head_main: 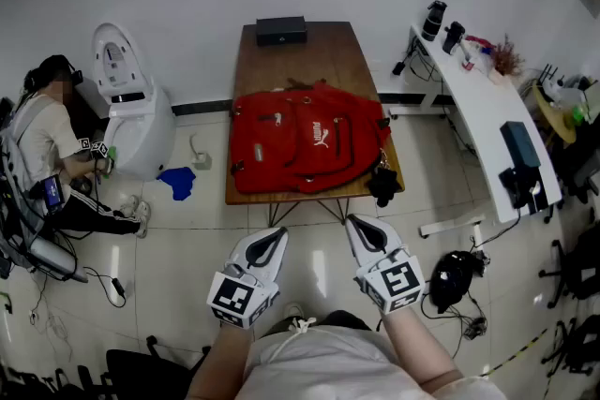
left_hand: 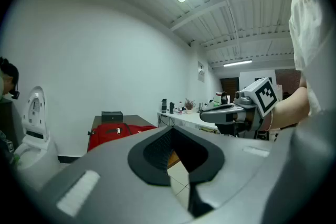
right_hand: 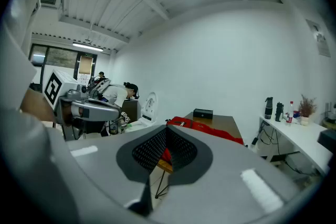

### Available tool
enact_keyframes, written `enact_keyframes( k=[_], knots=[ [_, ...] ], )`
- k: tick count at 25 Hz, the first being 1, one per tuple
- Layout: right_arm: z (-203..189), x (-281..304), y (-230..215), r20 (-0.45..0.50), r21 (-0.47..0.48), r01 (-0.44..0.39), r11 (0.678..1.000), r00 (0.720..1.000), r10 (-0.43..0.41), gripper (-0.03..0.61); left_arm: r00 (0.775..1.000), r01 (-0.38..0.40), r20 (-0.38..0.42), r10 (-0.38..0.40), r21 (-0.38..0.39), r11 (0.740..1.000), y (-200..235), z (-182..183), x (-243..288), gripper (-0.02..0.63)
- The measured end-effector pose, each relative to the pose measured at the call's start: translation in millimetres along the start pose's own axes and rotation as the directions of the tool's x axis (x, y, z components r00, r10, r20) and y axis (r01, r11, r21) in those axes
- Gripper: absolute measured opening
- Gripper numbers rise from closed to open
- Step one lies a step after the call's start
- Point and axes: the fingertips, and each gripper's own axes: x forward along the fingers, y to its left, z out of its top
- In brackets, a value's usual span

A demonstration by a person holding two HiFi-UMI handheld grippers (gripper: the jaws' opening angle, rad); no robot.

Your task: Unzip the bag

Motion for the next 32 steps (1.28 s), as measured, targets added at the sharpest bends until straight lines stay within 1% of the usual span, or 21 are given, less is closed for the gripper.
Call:
enact_keyframes(
  k=[4,7,11,16,20,23,25,28,32],
  knots=[
    [0,25,-7,-0.012,0.029,0.014,0.999,1.0,-0.014,0.009,1.0,-0.001,-0.002,0.001,-0.024,1.0,25,-6,16,0.006],
    [2,40,-18,-0.026,0.041,0.013,0.999,1.0,-0.012,0.009,1.0,-0.003,0.0,0.003,-0.037,0.999,35,-4,34,0.006],
    [3,64,-58,-0.026,0.033,0.019,0.999,0.999,-0.019,0.009,1.0,0.009,-0.004,-0.009,-0.021,1.0,47,1,72,0.006],
    [5,104,-121,-0.034,0.028,0.002,1.0,0.999,-0.001,0.009,1.0,-0.01,-0.02,0.009,-0.011,1.0,74,10,129,0.006],
    [7,140,-165,-0.048,0.031,-0.032,0.999,0.998,0.034,0.009,0.999,-0.033,-0.007,0.033,0.0,0.999,99,28,184,0.006],
    [5,163,-188,-0.067,0.023,-0.08,0.997,0.994,0.081,0.009,0.999,-0.05,-0.02,0.051,0.003,0.999,113,31,219,0.006],
    [0,175,-203,-0.084,0.017,-0.107,0.994,0.991,0.108,0.009,0.998,-0.062,-0.028,0.062,-0.007,0.998,119,28,239,0.006],
    [-9,193,-224,-0.105,0.028,-0.121,0.992,0.987,0.123,0.009,0.996,-0.074,-0.044,0.073,-0.036,0.997,132,20,264,0.006],
    [-30,207,-235,-0.164,0.05,-0.152,0.987,0.974,0.158,0.009,0.993,-0.087,-0.088,0.082,-0.052,0.995,144,5,284,0.006]
  ],
)
